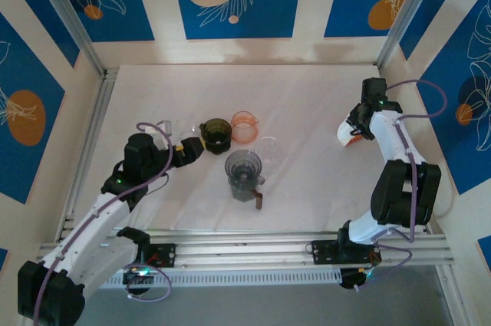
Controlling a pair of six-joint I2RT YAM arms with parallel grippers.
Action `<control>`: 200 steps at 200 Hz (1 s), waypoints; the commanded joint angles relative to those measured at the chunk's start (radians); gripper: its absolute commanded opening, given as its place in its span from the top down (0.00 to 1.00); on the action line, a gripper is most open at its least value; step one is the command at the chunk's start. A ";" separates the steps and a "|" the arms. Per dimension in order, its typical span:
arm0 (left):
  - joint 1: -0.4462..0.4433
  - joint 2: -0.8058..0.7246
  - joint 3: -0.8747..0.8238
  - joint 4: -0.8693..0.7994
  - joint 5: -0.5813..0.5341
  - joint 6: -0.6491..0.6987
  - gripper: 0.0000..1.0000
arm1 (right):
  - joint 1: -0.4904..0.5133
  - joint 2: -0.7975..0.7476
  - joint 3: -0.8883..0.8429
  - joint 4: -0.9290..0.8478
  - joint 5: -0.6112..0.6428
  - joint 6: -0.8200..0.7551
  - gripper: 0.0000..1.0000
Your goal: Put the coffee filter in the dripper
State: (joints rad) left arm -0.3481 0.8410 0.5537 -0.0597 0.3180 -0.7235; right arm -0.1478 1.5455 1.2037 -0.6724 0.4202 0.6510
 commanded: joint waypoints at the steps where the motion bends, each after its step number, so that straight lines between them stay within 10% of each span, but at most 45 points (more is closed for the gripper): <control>1: -0.004 0.007 -0.012 0.023 0.019 0.025 0.00 | -0.011 0.039 0.046 0.018 0.023 -0.038 0.59; 200: -0.002 0.050 -0.007 0.037 0.020 0.012 0.00 | -0.028 0.169 0.118 0.030 0.021 -0.262 0.92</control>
State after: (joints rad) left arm -0.3481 0.8871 0.5476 -0.0437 0.3187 -0.7235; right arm -0.1780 1.7100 1.2896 -0.6453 0.4660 0.4385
